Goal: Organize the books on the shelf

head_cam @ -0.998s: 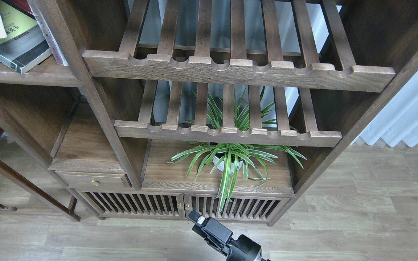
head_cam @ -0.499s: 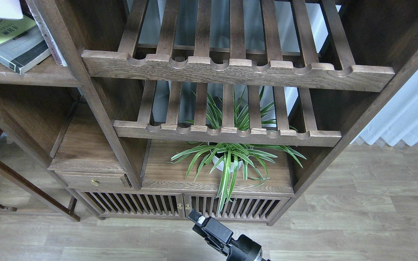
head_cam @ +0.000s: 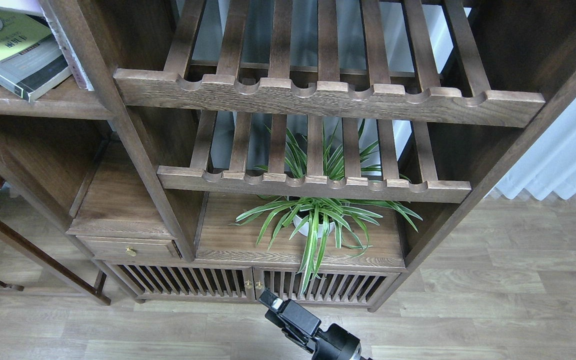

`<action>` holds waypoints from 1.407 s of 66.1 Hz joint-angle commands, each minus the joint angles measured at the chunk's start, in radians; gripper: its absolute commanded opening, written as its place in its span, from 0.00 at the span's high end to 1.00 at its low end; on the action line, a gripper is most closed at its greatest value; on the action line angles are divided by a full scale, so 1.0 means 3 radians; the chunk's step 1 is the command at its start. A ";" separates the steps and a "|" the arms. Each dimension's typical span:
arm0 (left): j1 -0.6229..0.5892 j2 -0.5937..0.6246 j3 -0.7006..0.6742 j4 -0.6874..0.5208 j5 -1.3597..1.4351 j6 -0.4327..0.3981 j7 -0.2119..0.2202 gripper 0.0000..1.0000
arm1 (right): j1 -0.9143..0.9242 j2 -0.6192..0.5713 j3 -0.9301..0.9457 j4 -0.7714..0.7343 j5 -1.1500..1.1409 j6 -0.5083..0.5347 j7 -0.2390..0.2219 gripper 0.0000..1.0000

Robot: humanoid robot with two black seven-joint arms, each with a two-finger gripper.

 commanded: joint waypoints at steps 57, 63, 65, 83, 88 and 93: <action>0.1133 0.0170 -0.0898 -0.0946 -0.0091 0.0000 -0.0015 0.35 | -0.0005 0.0000 0.0074 0.0000 0.0000 0.0000 0.0005 0.01; 0.1388 0.0170 -0.1016 -0.1079 -0.0142 0.0000 -0.0026 0.31 | -0.0005 0.0000 0.0099 0.0000 0.0005 0.0000 0.0005 0.01; 0.1516 0.0170 -0.1047 -0.1151 -0.0183 0.0000 -0.0026 0.30 | -0.0005 0.0000 0.0120 0.0000 0.0005 0.0000 0.0005 0.01; 0.2610 0.0104 -0.1210 -0.1754 -0.0608 0.0000 -0.0036 0.27 | 0.0000 0.0000 0.0192 0.0031 0.0005 0.0000 0.0005 0.01; 0.2723 0.0073 -0.1221 -0.1862 -0.0618 0.0000 -0.0041 0.27 | 0.0000 0.0000 0.0192 0.0036 0.0005 0.0000 0.0000 0.01; 0.2841 0.0022 -0.1231 -0.1923 -0.0618 0.0000 -0.0041 0.26 | 0.0005 0.0000 0.0207 0.0041 0.0005 0.0000 0.0000 0.01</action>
